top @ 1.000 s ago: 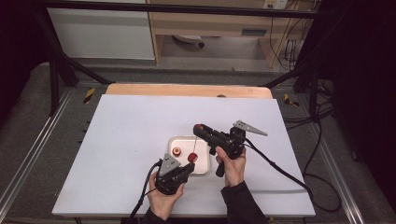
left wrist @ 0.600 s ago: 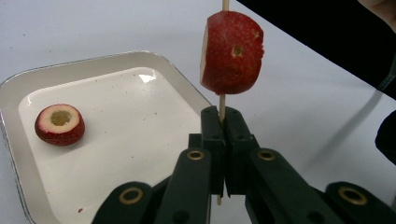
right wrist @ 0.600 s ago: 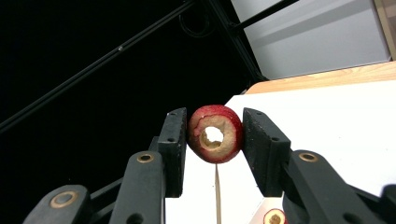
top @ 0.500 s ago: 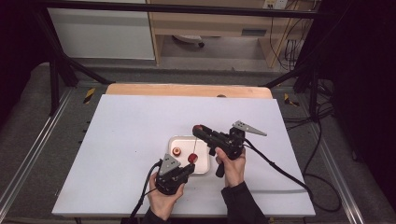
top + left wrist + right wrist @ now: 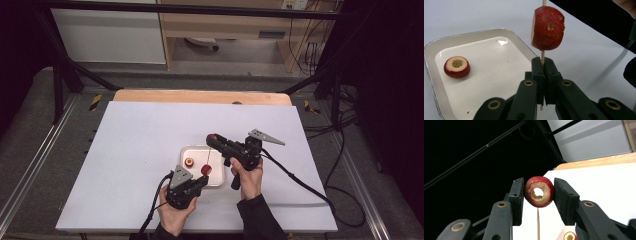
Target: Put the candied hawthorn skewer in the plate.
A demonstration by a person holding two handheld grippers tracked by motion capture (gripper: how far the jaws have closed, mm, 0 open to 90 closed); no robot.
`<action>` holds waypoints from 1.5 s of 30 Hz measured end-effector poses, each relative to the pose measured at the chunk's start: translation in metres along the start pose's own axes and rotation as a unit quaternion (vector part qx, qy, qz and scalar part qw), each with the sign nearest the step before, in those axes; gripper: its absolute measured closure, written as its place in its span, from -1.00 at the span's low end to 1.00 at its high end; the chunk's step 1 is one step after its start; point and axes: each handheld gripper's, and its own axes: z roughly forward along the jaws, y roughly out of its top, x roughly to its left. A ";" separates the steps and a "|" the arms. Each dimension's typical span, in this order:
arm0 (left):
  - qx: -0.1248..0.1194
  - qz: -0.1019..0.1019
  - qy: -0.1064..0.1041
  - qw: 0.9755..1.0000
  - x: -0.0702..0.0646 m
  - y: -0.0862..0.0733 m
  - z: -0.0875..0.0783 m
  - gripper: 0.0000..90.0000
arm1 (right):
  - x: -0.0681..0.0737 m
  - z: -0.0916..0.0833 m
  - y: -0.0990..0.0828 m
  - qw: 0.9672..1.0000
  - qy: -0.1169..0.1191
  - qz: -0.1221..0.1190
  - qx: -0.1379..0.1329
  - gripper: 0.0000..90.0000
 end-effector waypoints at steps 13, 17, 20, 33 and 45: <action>-0.006 -0.017 -0.006 1.000 0.001 0.001 0.000 0.97 | 0.002 0.001 -0.007 1.000 0.002 -0.007 0.010 0.38; -0.001 -0.026 -0.014 1.000 0.001 0.001 0.000 0.97 | 0.003 0.000 -0.008 1.000 0.001 -0.021 0.016 0.38; -0.003 -0.025 -0.011 1.000 0.003 0.002 0.000 0.97 | 0.003 0.000 -0.009 0.999 0.002 -0.030 0.023 0.38; 0.002 -0.022 -0.014 1.000 0.008 0.002 0.001 0.98 | 0.004 0.002 -0.020 0.997 0.003 -0.051 0.057 0.39; -0.023 -0.018 -0.017 0.999 0.009 0.002 -0.001 0.98 | 0.005 -0.002 -0.022 0.996 0.003 -0.054 0.064 0.39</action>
